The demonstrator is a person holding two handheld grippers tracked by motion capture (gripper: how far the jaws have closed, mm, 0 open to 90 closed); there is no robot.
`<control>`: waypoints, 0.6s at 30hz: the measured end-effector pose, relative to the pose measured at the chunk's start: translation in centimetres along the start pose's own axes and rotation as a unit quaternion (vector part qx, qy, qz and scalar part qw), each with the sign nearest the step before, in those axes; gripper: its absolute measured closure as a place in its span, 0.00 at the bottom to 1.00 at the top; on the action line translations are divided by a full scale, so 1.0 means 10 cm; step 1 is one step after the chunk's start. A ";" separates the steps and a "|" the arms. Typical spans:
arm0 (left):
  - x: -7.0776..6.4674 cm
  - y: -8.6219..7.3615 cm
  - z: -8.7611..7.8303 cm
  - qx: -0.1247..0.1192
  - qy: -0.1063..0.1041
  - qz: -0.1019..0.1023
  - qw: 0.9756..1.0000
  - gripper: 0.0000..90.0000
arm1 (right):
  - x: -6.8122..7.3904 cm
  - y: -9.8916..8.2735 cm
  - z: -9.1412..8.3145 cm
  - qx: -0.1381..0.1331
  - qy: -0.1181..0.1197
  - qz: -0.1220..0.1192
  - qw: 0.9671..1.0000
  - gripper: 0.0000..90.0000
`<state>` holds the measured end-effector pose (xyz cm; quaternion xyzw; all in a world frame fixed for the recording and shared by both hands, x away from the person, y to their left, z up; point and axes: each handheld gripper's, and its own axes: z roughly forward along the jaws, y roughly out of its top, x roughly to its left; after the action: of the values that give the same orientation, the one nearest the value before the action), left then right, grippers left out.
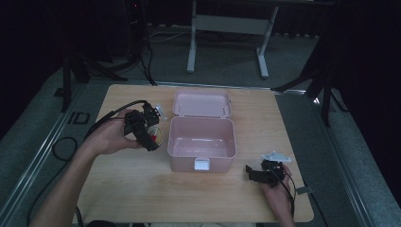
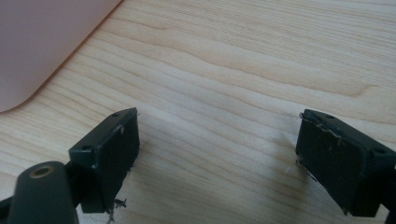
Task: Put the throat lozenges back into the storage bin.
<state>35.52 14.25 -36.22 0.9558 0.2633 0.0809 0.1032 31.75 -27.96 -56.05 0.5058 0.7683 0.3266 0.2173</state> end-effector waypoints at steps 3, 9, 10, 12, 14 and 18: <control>0.00 0.03 0.00 -0.001 -0.001 0.000 1.000 0.22 | 0.00 0.00 0.00 0.000 0.000 0.000 1.000 0.15; 0.01 0.06 -0.01 0.001 -0.003 -0.001 1.000 0.22 | 0.00 0.00 0.00 0.000 0.000 0.000 1.000 0.15; 0.00 0.07 -0.01 0.002 -0.002 -0.003 1.000 0.22 | 0.00 0.00 0.00 0.000 0.000 0.000 1.000 0.15; 0.00 0.09 -0.02 0.001 -0.001 0.000 1.000 0.22 | 0.00 0.00 0.00 -0.001 0.000 0.000 1.000 0.15; 0.00 0.12 -0.03 0.000 -0.001 0.003 1.000 0.22 | 0.00 0.00 0.00 -0.001 0.000 0.000 1.000 0.15; -0.03 0.18 -0.03 0.005 0.001 0.008 1.000 0.22 | 0.00 0.00 0.00 0.000 0.000 0.000 1.000 0.15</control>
<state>36.11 12.68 -35.51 0.9583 0.2561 0.0817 0.0974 31.75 -27.96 -56.05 0.5058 0.7683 0.3266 0.2173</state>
